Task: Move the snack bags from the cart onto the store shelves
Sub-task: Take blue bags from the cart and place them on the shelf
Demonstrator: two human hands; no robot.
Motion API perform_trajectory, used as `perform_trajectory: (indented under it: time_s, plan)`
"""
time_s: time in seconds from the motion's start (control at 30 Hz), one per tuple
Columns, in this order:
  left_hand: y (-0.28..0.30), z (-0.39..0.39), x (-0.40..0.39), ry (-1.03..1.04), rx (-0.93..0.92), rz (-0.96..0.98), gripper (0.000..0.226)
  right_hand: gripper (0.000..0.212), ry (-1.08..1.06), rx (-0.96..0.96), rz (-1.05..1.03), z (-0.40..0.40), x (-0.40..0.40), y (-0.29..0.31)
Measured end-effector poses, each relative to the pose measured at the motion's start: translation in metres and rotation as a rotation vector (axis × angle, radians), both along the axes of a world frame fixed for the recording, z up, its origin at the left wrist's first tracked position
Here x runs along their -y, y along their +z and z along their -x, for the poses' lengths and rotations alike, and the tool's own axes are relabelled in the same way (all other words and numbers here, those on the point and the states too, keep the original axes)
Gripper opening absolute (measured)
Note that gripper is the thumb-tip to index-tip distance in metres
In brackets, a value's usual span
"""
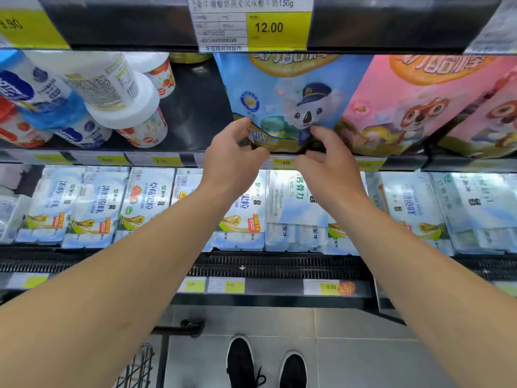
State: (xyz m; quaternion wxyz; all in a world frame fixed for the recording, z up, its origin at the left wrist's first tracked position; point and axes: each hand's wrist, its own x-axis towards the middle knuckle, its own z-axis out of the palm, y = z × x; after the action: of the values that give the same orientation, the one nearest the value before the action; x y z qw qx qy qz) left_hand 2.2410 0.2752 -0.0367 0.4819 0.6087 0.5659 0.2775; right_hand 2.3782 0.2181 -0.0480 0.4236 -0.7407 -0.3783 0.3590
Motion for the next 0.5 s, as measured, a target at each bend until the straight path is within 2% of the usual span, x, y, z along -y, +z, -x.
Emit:
perform_trajectory:
  time_s: [0.1, 0.23, 0.3, 0.5]
  plan:
    - [0.0, -0.001, 0.002, 0.013, -0.011, 0.018, 0.037, 0.061, -0.015, 0.018, 0.03, -0.002, 0.002, 0.003]
    - [-0.002, 0.003, 0.009, 0.005, -0.023, 0.065, 0.034, 0.062, -0.017, 0.011, 0.061, -0.007, 0.009, 0.002]
    - [-0.002, 0.005, 0.013, 0.023, -0.039, 0.071, 0.042, 0.06, -0.012, 0.013, 0.052, -0.011, 0.012, 0.001]
    - [0.0, 0.014, 0.035, 0.068, -0.083, 0.074, 0.034, 0.048, 0.088, 0.077, 0.086, -0.012, 0.033, 0.004]
